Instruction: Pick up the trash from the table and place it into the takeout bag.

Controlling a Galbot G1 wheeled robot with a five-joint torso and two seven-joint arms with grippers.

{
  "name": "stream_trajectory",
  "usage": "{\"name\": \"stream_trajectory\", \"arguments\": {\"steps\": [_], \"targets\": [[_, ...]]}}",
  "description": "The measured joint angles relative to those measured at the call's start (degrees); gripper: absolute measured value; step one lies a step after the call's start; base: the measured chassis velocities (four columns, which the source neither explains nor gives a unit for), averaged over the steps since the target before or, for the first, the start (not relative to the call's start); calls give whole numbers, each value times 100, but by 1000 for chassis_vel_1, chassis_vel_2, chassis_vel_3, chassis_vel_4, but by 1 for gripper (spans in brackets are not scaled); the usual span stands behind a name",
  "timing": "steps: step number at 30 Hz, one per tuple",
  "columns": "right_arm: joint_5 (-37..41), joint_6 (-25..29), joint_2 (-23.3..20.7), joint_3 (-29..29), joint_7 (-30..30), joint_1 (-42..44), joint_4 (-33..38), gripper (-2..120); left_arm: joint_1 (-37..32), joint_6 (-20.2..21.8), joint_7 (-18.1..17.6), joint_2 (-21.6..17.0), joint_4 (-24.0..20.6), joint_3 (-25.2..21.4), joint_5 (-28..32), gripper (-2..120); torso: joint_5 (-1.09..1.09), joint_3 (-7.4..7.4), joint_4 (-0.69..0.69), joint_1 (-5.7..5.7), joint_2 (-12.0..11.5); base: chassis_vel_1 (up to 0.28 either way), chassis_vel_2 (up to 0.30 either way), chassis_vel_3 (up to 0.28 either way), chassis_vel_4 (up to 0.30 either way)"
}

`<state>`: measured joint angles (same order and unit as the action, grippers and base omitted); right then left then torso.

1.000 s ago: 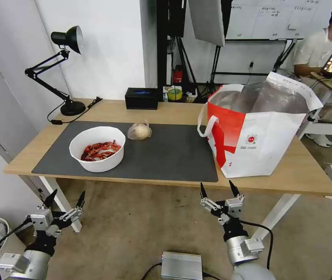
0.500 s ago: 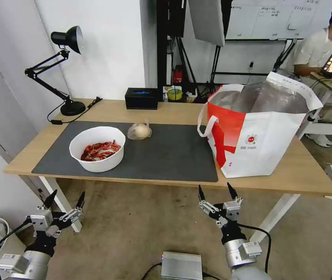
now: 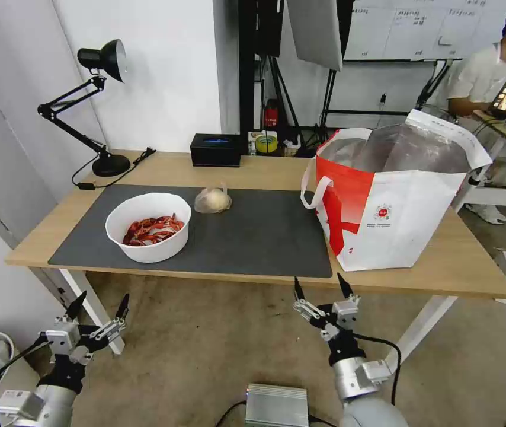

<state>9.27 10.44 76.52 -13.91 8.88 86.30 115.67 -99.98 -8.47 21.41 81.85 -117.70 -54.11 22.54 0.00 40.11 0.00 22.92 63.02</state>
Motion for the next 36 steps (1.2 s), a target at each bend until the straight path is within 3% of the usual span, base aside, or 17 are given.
{"name": "stream_trajectory", "arguments": {"steps": [8,19,25,34,36], "targets": [[514,-169,-328,492,190,-1297,-713,100,-29,-38,13,89,15,-62,-59,100,0,0,1,0,0,0,0,0,0],[1282,-391,-265,1437,425,-3128,-1987,100,54,37,13,227,106,-38,-201,100,0,1,1,1,0,0,0,0,0],[1719,-523,90,2042,533,-4443,-3063,100,150,84,12,229,239,-84,-244,100,-1,1,0,1,0,0,0,0,0],[1891,-1013,629,2312,568,-5780,-4129,100,244,124,11,222,345,-93,-259,100,-1,0,0,1,-1,0,0,0,0],[1920,-1102,920,2323,556,-6168,-4636,100,245,124,11,252,359,-71,-290,100,-2,1,1,1,0,0,0,0,0]]}}
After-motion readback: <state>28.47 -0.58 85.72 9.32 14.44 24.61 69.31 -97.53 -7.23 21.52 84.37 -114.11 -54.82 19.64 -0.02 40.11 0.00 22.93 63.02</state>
